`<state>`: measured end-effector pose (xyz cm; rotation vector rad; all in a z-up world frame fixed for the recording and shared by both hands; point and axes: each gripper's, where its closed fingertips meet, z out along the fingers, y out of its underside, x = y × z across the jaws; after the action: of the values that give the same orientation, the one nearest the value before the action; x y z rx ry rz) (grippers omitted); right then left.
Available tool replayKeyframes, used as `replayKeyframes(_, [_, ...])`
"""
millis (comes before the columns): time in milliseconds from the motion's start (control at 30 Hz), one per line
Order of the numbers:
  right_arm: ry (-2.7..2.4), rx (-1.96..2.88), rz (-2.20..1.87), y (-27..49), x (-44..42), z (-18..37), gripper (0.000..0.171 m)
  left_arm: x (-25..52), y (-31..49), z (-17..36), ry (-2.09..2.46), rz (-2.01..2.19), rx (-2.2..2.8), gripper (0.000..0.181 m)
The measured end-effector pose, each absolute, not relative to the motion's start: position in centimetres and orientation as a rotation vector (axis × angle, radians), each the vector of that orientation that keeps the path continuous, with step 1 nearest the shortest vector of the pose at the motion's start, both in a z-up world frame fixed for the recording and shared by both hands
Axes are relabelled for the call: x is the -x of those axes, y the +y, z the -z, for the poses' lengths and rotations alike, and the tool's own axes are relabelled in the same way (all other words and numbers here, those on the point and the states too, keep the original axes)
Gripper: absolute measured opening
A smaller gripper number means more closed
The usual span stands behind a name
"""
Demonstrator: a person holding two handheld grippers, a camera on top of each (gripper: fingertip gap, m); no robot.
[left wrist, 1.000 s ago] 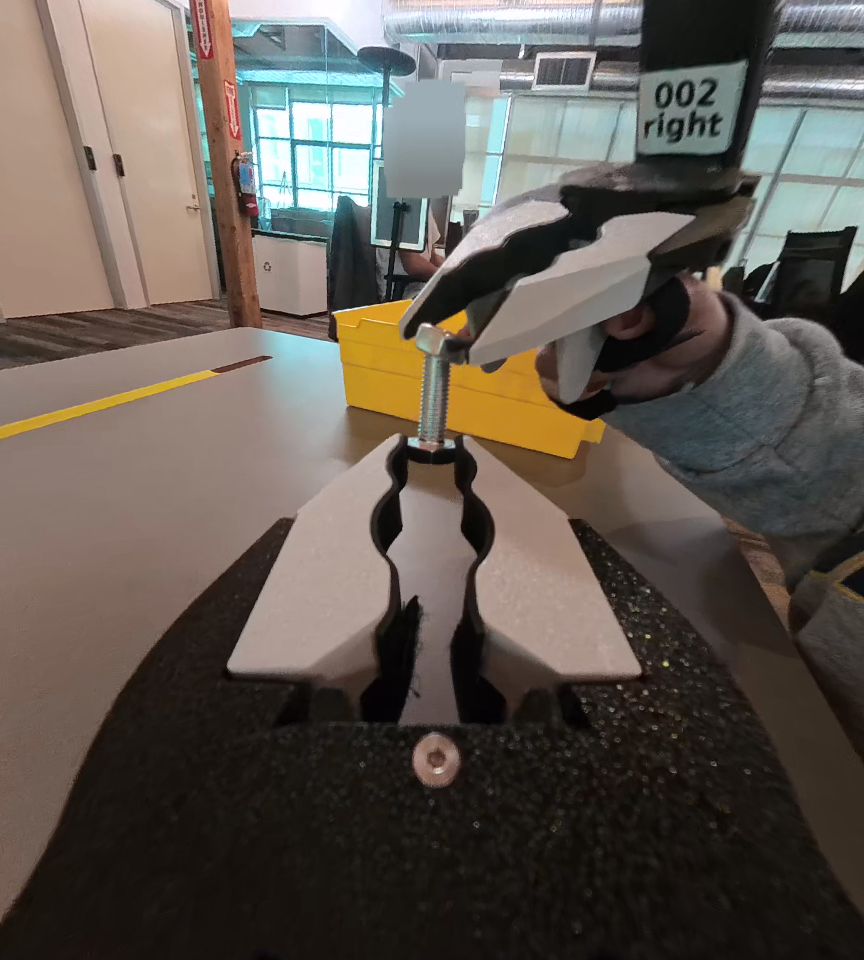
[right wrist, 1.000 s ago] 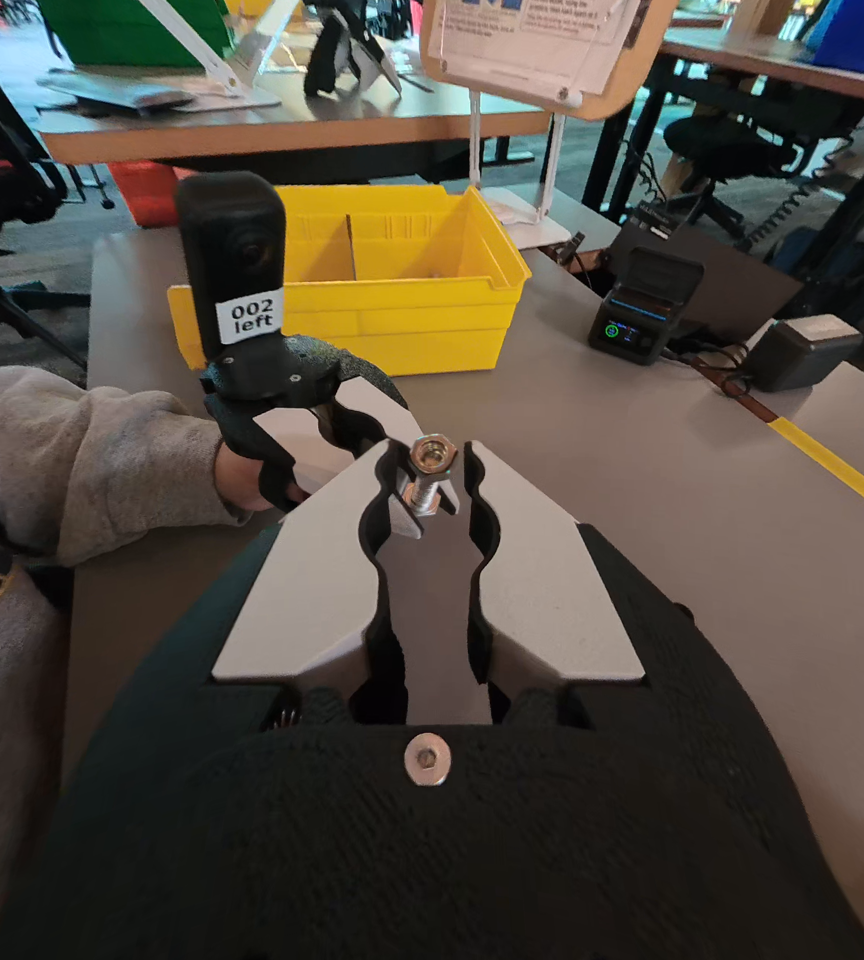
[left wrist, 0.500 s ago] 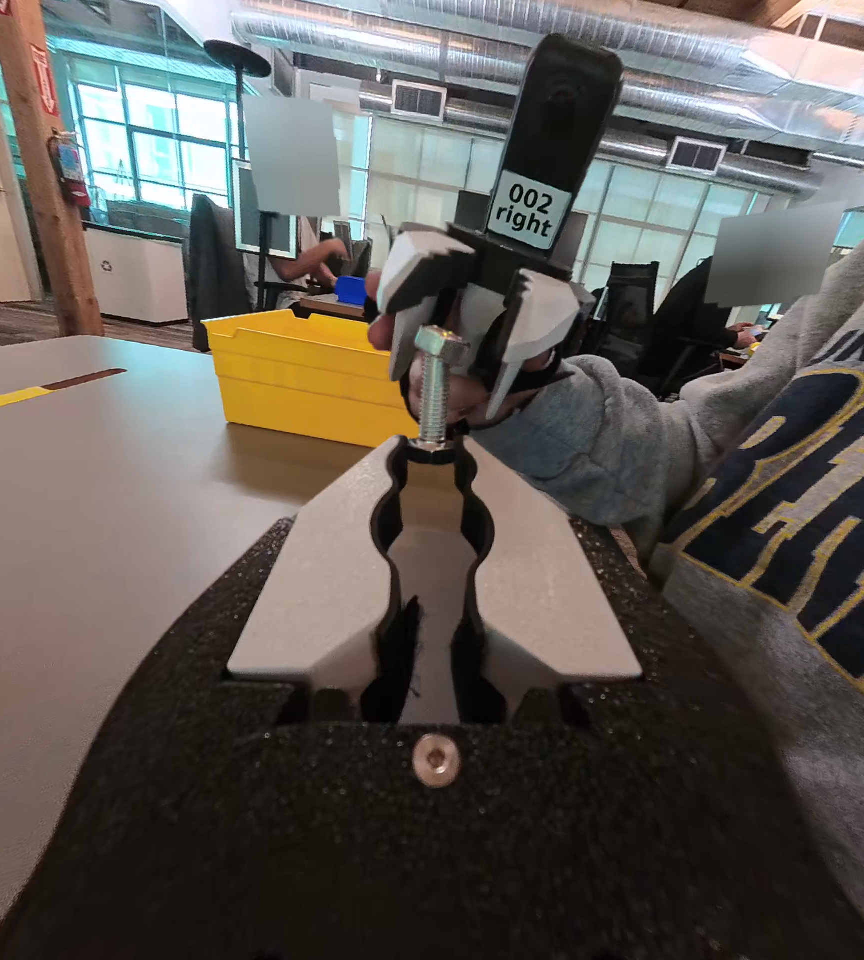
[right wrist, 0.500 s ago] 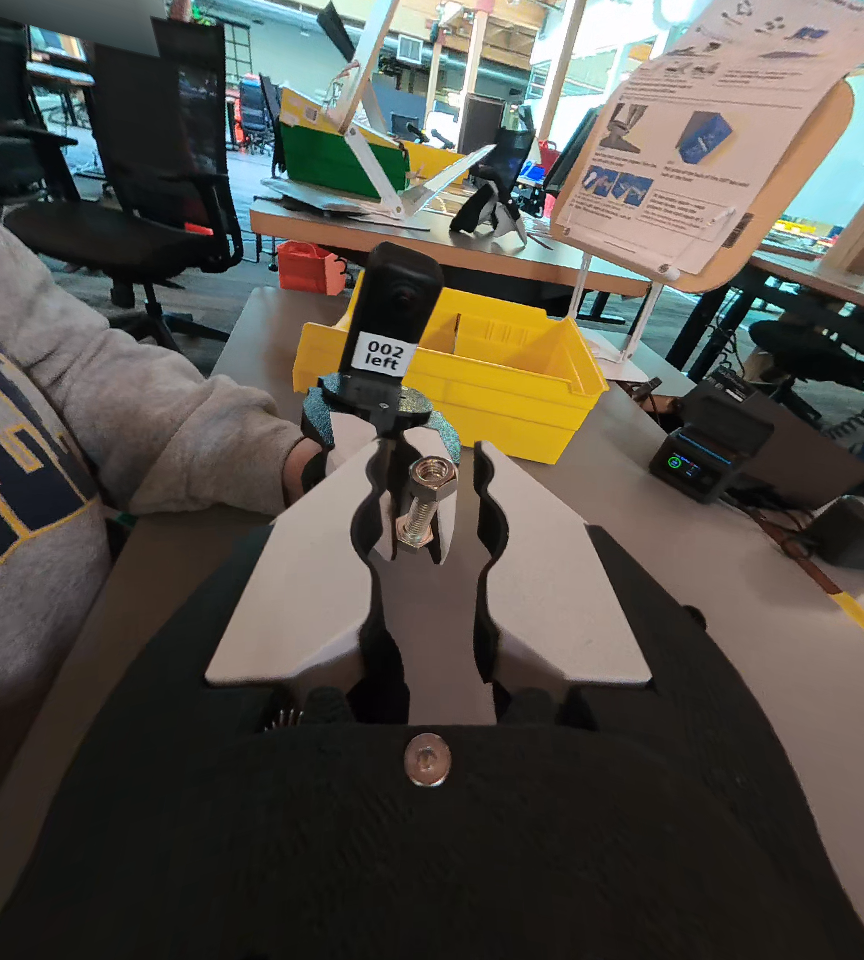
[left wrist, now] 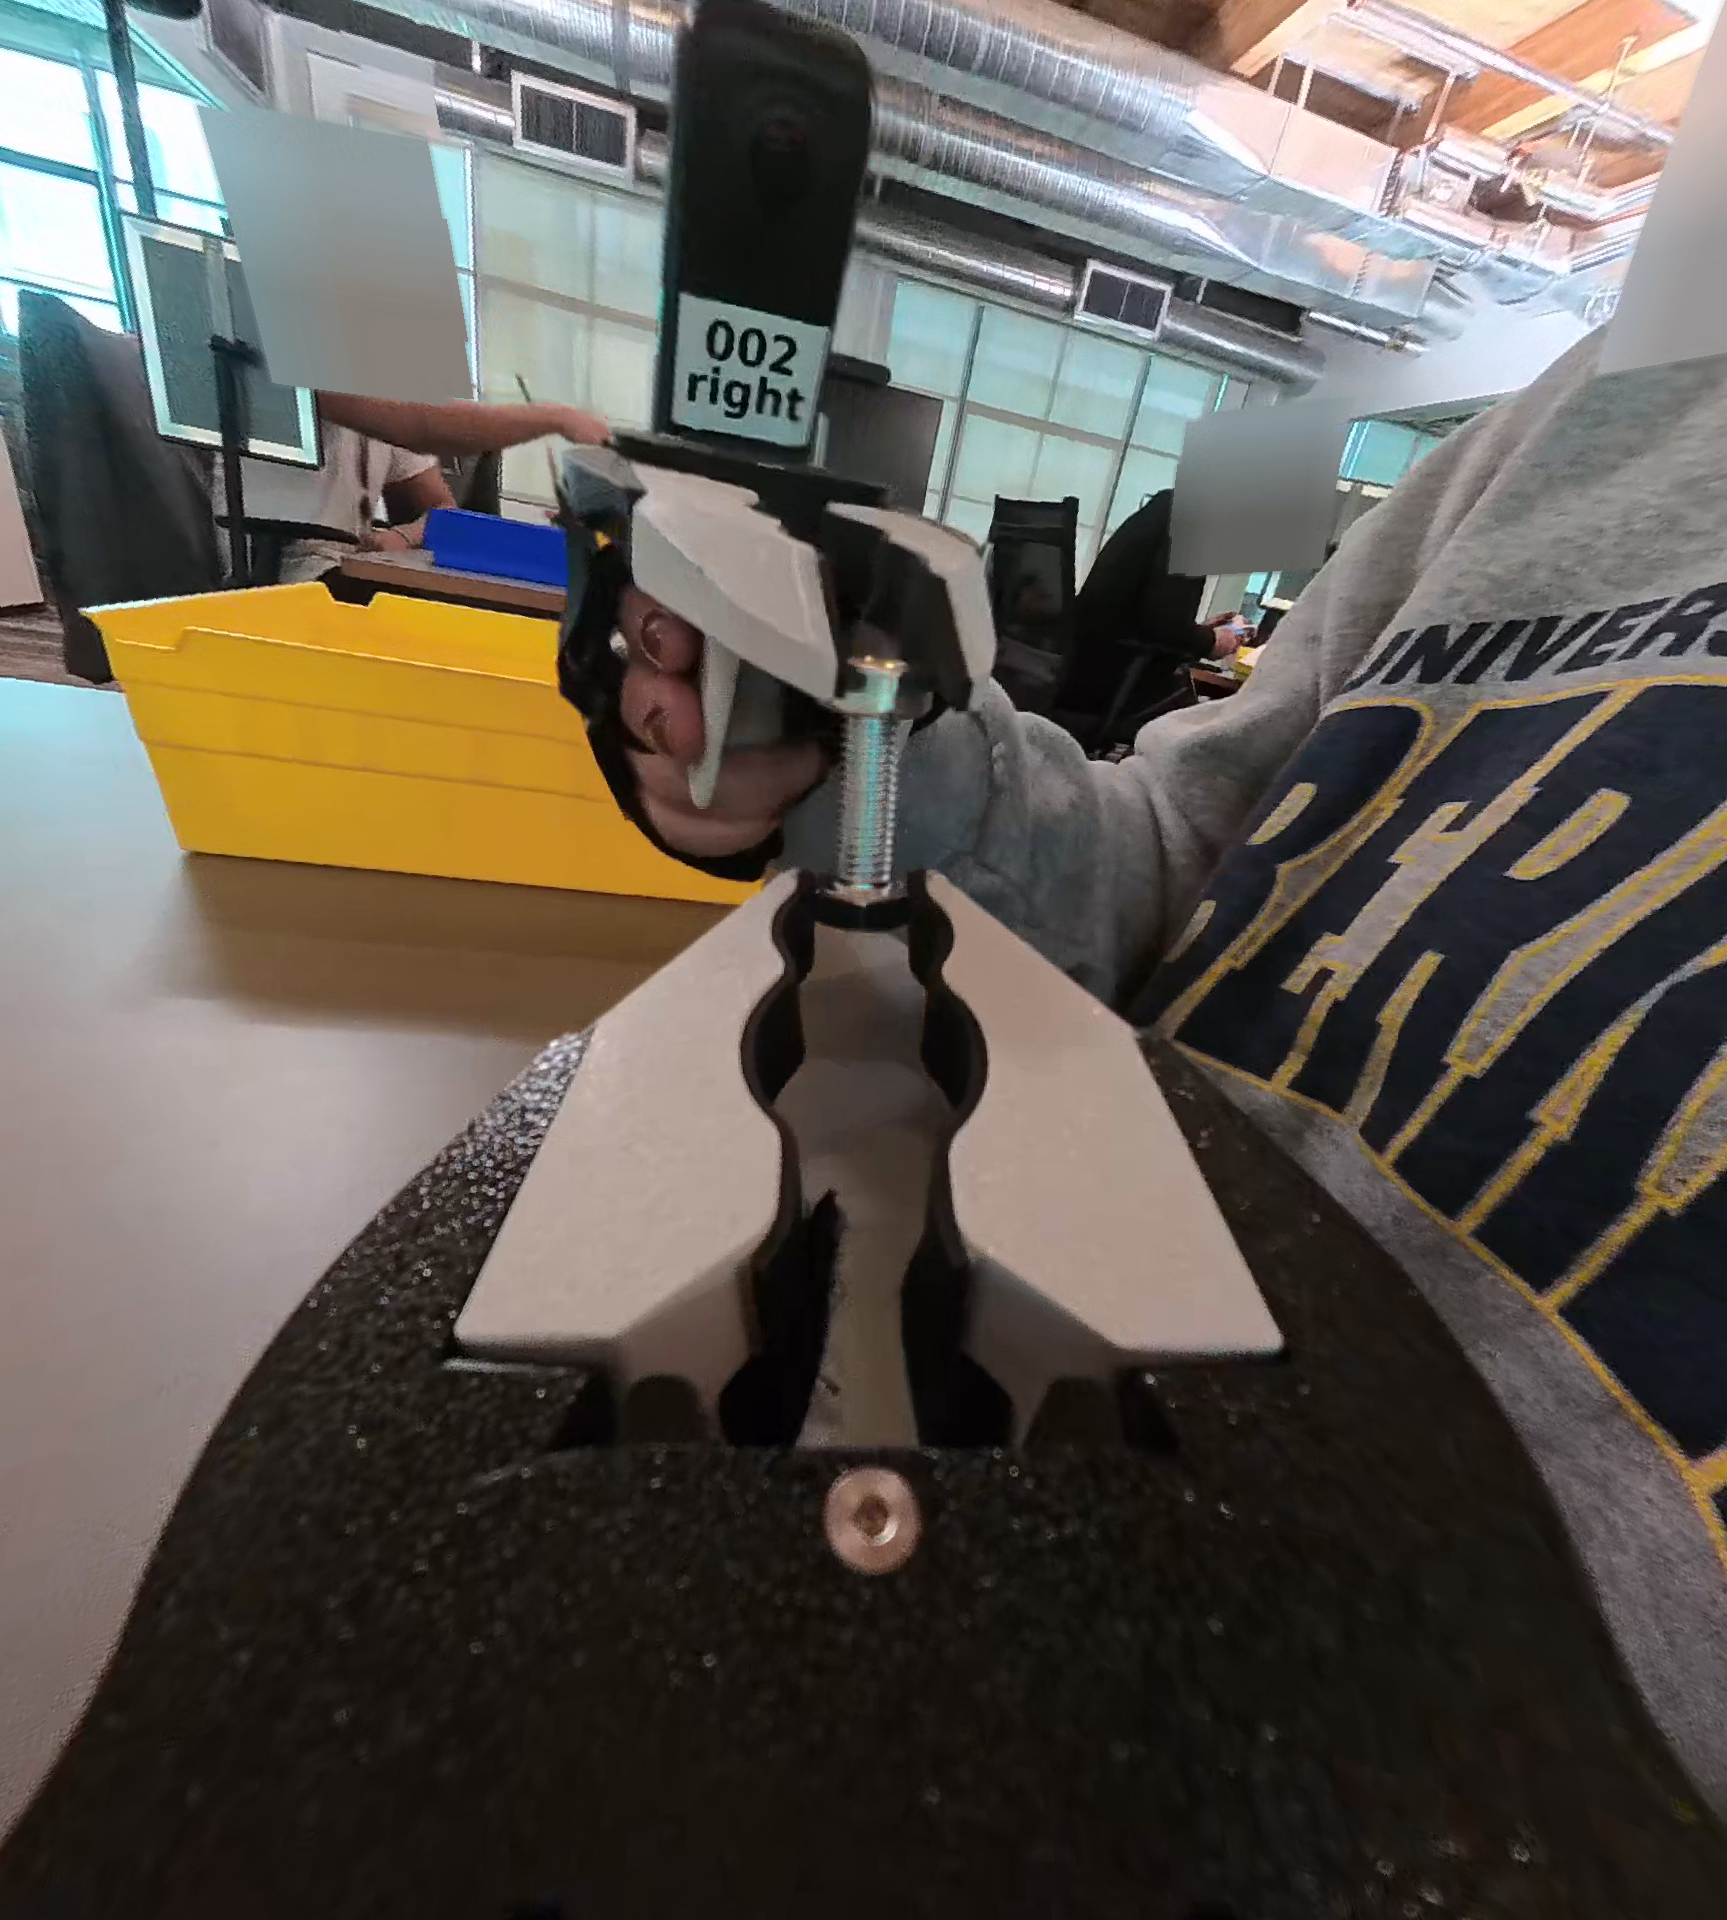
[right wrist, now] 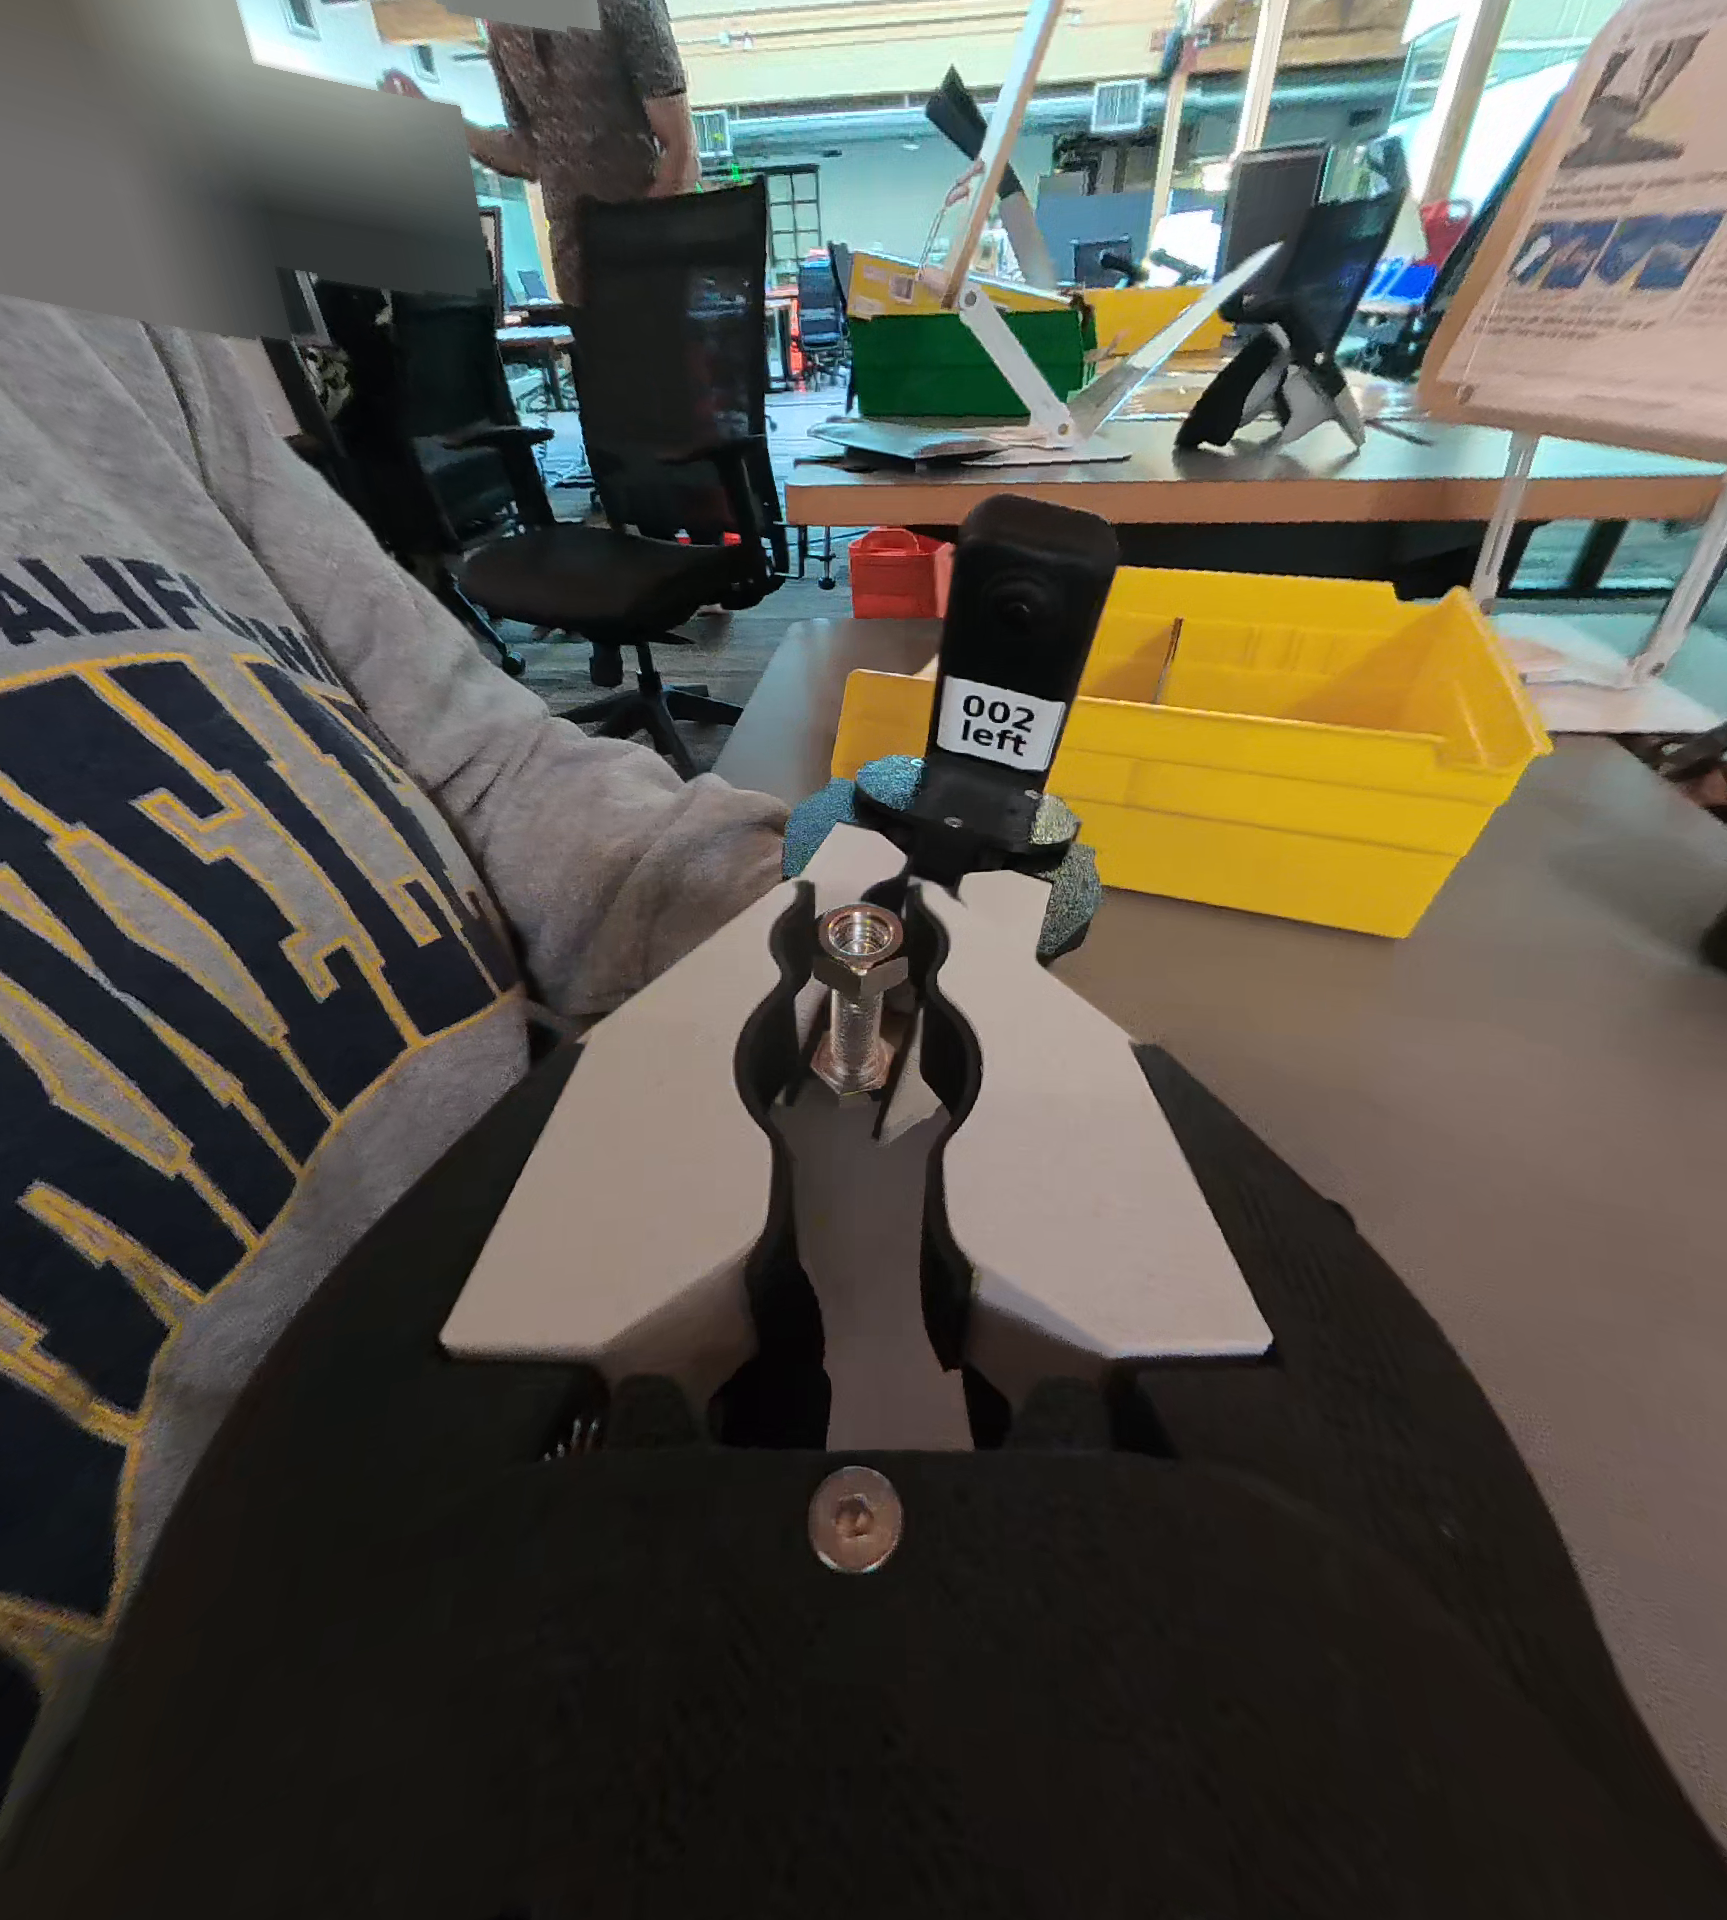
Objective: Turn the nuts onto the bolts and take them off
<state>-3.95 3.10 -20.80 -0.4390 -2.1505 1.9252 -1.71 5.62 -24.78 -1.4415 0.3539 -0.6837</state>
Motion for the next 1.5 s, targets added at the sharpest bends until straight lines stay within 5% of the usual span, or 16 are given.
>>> replayKeyframes(533, [-1.703,0.949,-1.605,4.8,8.2,21.3,0.016,5.6,7.0,25.4,0.166,0.386,1.493,0.016])
replayKeyframes(700, [-1.700,0.876,-1.716,4.1,7.8,21.2,0.054,5.5,6.9,25.2,0.163,0.435,1.479,0.016])
replayKeyframes(800, [-1.730,0.853,-1.766,3.1,7.8,21.7,0.061,5.1,7.0,25.4,0.173,0.447,1.490,0.016])
replayKeyframes(967, [-1.682,0.853,-1.789,3.7,7.8,21.6,0.054,6.5,6.8,24.9,0.096,0.468,1.451,0.016])
replayKeyframes(1233, [-1.671,0.782,-1.779,4.4,8.0,21.0,0.020,4.8,6.6,24.8,0.168,0.579,1.446,0.015])
replayKeyframes(1500, [-1.956,0.631,-1.845,3.2,5.7,21.4,0.018,2.5,5.7,25.1,0.294,0.734,1.466,0.016])
